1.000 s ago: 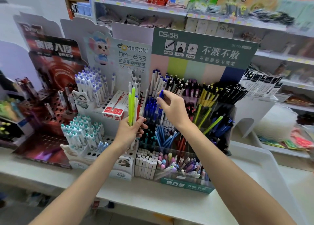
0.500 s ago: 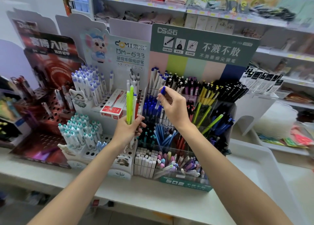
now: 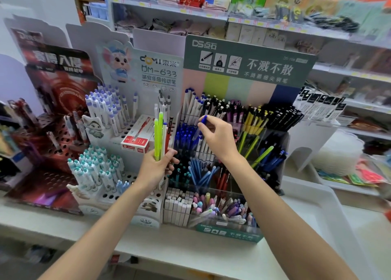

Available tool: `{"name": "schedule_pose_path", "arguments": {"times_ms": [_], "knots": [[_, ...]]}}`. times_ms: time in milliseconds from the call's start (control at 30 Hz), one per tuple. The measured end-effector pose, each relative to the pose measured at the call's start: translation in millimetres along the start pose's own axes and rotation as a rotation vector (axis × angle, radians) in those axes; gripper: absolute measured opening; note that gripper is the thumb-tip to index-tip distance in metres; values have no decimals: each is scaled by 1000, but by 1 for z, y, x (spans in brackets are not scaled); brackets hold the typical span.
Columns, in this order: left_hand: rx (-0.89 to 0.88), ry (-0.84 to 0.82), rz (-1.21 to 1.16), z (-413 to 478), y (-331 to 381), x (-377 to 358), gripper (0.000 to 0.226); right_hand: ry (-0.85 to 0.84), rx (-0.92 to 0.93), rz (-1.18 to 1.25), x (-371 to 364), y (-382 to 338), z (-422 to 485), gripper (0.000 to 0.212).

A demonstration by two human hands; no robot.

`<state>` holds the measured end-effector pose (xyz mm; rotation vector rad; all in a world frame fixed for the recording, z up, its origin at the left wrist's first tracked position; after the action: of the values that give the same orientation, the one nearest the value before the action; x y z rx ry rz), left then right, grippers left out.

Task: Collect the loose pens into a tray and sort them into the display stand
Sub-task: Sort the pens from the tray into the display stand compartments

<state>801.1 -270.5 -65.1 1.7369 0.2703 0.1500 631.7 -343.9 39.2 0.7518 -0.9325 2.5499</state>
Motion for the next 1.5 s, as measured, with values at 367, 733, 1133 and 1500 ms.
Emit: {"name": "schedule_pose_path", "arguments": {"times_ms": [367, 733, 1133, 1500], "knots": [[-3, -10, 4, 2, 5, -5, 18, -194, -83, 32, -12, -1, 19, 10], [-9, -34, -3, -4, 15, -18, 22, -310, -76, -7, -16, -6, 21, 19], [0, -21, 13, -4, 2, -10, 24, -339, 0, -96, -32, 4, 7, 28], [2, -27, 48, -7, 5, -9, 23, -129, 43, -146, -20, -1, 2, 28]]}}
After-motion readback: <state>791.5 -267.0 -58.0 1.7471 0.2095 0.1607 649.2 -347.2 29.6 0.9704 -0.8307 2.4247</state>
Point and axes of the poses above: each hand's wrist, its own z-axis towards the middle knuckle, its own x-axis out of the back of the hand, y = z × x, the point moved 8 cm from there along z, towards the middle knuckle, and after that the axes turned 10 degrees about x, right-handed, at the moved point
